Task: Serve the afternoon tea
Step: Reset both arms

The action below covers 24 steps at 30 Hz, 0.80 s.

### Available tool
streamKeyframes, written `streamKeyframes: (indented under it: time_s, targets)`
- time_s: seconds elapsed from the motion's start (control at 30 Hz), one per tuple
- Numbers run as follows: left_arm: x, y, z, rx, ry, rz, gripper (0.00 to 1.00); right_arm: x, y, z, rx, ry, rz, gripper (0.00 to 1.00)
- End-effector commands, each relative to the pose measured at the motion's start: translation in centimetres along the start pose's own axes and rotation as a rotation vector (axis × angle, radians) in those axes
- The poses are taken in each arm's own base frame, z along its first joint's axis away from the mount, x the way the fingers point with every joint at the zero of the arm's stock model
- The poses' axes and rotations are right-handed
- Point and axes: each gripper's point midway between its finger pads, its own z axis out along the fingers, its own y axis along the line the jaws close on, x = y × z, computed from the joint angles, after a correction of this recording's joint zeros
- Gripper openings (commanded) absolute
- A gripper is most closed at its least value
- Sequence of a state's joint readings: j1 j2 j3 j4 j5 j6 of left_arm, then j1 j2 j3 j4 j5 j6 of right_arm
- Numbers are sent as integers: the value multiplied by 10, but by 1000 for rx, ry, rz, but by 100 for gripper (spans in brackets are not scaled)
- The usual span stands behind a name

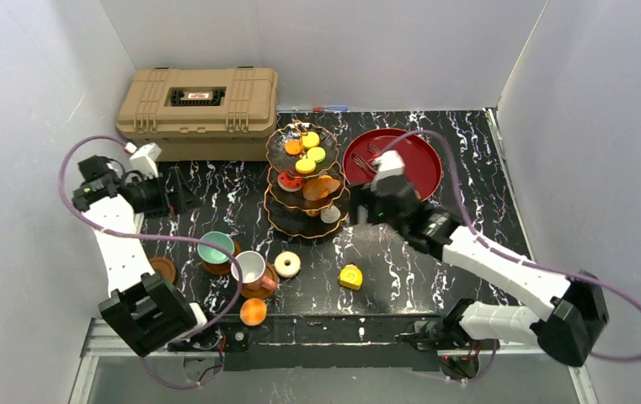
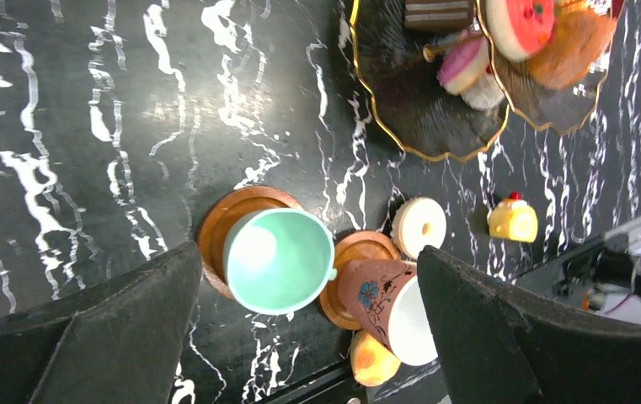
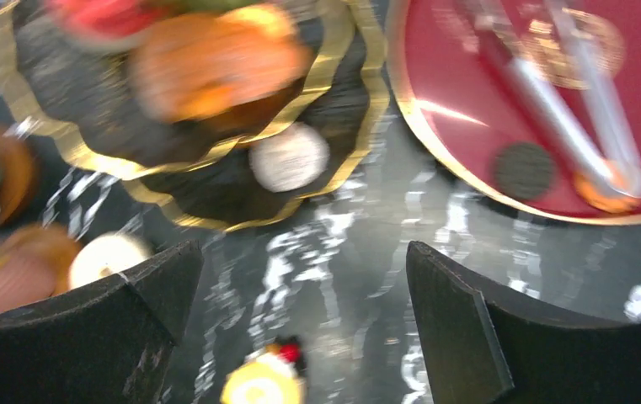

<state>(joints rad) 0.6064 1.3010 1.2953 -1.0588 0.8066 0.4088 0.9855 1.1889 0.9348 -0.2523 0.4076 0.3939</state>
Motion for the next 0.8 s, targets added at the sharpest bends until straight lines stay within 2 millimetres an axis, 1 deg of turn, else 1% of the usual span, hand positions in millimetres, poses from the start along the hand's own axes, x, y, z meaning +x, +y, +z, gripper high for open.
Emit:
streamKeyframes:
  time_s: [0.0, 0.03, 0.13, 0.17, 0.23, 0.3, 0.37, 0.4, 0.43, 0.5, 0.6, 0.63, 0.7, 0.77]
  targets:
    - [-7, -14, 21, -29, -94, 133, 98, 5, -99, 7, 171, -9, 170, 98]
    - [-9, -18, 29, -29, -110, 140, 98, 11, -121, 9, 220, -3, 202, 98]
    - [-12, -16, 49, -34, -145, 135, 98, 25, -189, 8, 421, 6, 294, 98]
    - [-11, -13, 57, -38, -148, 127, 98, 27, -209, 5, 491, -1, 312, 98]
    - [-3, -8, 74, -62, -144, 120, 98, 29, -247, -5, 664, -34, 330, 98]
    - [7, -6, 87, -74, -169, 151, 98, 32, -276, -18, 822, -99, 284, 98]
    - [12, -4, 97, -72, -233, 179, 98, 33, -294, -29, 915, -174, 212, 98]
    - [19, 0, 103, -73, -252, 177, 98, 35, -301, -36, 961, -203, 194, 98]
    - [19, 1, 107, -72, -289, 194, 98, 39, -306, -39, 988, -218, 192, 98]
    - [16, 0, 113, -52, -347, 194, 98, 45, -314, -40, 1000, -234, 192, 98]
    - [14, 4, 125, -42, -379, 176, 98, 59, -326, -44, 1046, -241, 193, 98]
    - [13, 6, 128, -41, -393, 174, 98, 57, -329, -42, 1037, -277, 198, 98]
    - [12, 11, 135, -52, -424, 178, 98, 63, -332, -40, 1024, -316, 195, 98]
    - [12, 16, 142, -63, -454, 199, 98, 63, -335, -37, 1011, -362, 191, 98]
